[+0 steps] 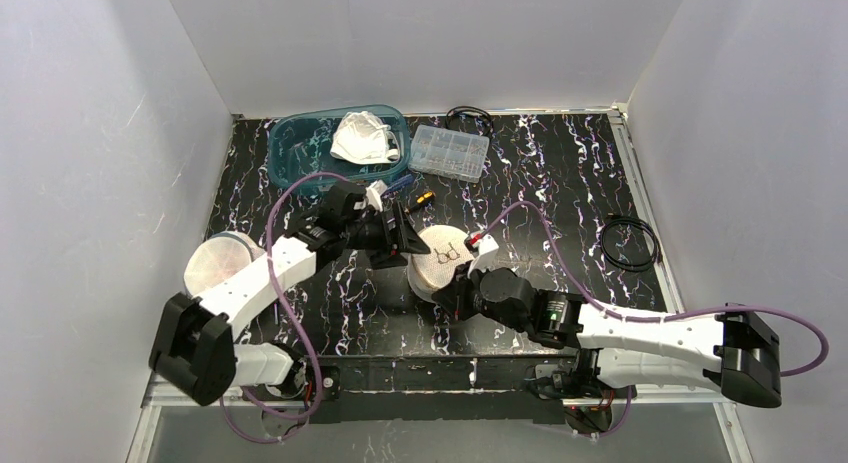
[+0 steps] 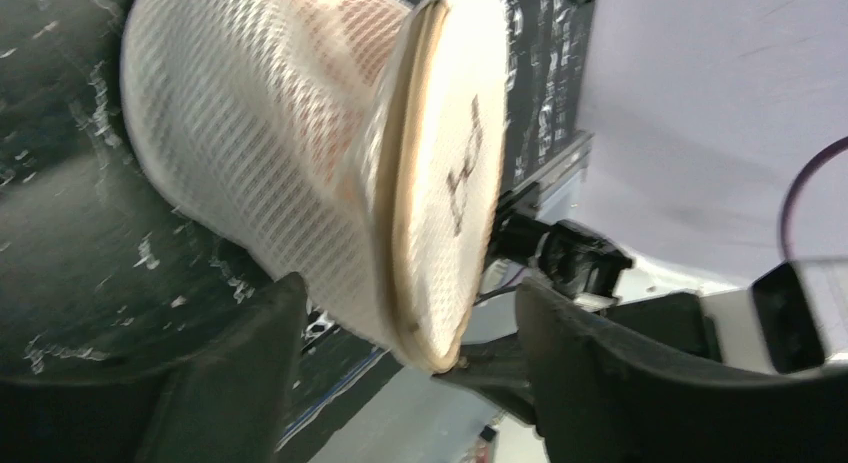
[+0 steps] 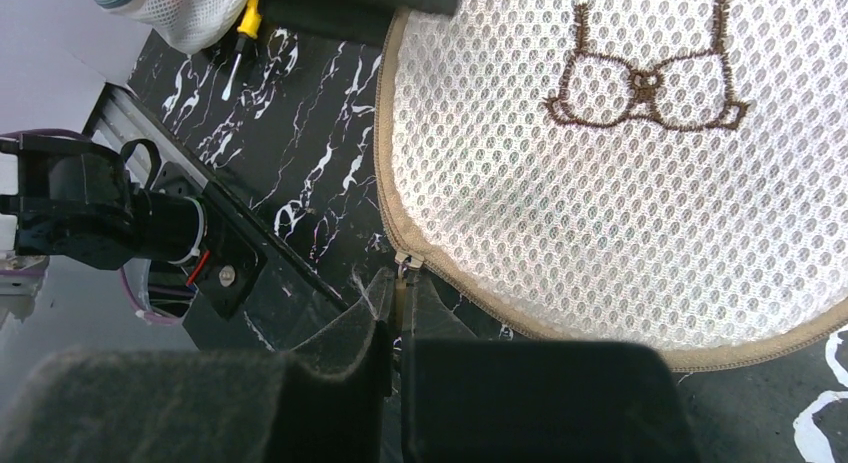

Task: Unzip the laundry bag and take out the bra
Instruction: Unzip the laundry bag at the center of the board.

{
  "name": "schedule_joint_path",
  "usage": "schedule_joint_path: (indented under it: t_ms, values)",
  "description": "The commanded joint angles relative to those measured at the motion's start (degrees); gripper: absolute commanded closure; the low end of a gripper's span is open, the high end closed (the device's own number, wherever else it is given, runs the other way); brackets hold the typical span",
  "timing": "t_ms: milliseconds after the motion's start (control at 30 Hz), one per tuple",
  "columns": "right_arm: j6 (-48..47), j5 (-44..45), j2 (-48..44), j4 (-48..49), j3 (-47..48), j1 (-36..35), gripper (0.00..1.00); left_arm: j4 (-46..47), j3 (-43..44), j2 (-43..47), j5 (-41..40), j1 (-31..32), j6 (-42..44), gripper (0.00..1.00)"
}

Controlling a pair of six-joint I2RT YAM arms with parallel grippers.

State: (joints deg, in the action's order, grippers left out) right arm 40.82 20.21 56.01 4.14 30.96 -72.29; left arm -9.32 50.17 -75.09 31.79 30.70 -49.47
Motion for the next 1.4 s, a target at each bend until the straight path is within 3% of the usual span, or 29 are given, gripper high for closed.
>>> schedule_joint_path:
  t_ms: [0, 133, 333, 600, 900, 1133, 1367]
  values:
    - [0.4, 0.5, 1.1, 4.5, 1.6, -0.4, 0.99, -10.1, -2.8, 8.9, -5.2, -0.3, 1.8, 0.22]
    - [0.6, 0.3, 2.4, 5.4, 2.0, -0.4, 0.99, -12.4, -9.5, 18.2, -9.9, -0.1, -4.8, 0.06]
    - [1.5, -0.6, 5.1, 7.8, 2.2, -0.5, 0.99, -12.8, -10.9, 24.5, -14.4, 3.1, -11.9, 0.05]
    - [1.9, -1.9, 7.9, 9.5, 3.5, -0.7, 0.99, -11.5, -8.2, 18.9, -19.3, 7.6, -15.8, 0.23]
    - [1.8, -2.2, 9.2, 10.1, 4.2, -1.4, 0.99, -7.5, -8.8, 16.1, -20.5, 8.7, -17.8, 0.52]
    - [1.7, -2.4, 9.0, 10.1, 4.1, -1.5, 0.99, -6.8, -8.6, 13.7, -20.5, 8.8, -17.1, 0.59]
    - [1.6, -2.1, 7.7, 8.5, 3.8, -1.6, 0.99, -6.6, -8.8, 13.0, -21.5, 8.8, -16.3, 0.89]
